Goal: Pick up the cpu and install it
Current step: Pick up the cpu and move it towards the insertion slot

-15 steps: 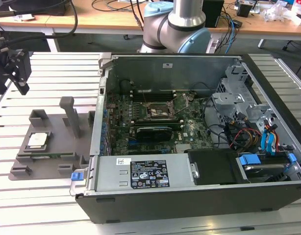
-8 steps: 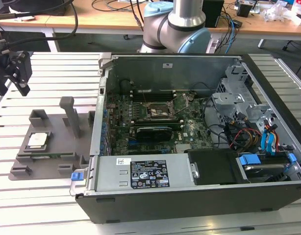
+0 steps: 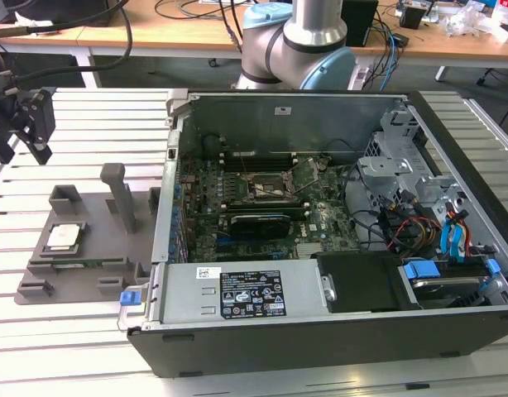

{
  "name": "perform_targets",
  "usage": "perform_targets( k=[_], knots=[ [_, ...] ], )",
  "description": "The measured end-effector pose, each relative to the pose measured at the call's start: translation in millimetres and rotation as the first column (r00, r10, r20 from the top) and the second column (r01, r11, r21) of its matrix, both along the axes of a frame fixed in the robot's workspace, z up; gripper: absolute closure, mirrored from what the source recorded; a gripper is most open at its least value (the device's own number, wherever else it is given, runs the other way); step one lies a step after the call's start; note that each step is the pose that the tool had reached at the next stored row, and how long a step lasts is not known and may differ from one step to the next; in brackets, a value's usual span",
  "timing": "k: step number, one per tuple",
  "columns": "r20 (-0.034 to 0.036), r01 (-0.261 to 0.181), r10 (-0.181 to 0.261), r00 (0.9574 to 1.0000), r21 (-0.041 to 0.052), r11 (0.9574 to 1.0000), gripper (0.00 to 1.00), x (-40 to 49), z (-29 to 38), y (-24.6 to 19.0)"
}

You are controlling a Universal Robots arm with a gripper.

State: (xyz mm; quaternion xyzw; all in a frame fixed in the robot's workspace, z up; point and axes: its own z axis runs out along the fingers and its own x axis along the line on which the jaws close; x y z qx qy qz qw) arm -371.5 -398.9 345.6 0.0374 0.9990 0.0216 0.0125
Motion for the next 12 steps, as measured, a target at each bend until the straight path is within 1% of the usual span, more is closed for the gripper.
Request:
perform_targets(
  k=[12],
  knots=[
    [0.0000, 0.000, 0.000, 1.0000, 0.0000, 1.0000, 0.45, 0.0, -6.0, 0.0]
  ],
)
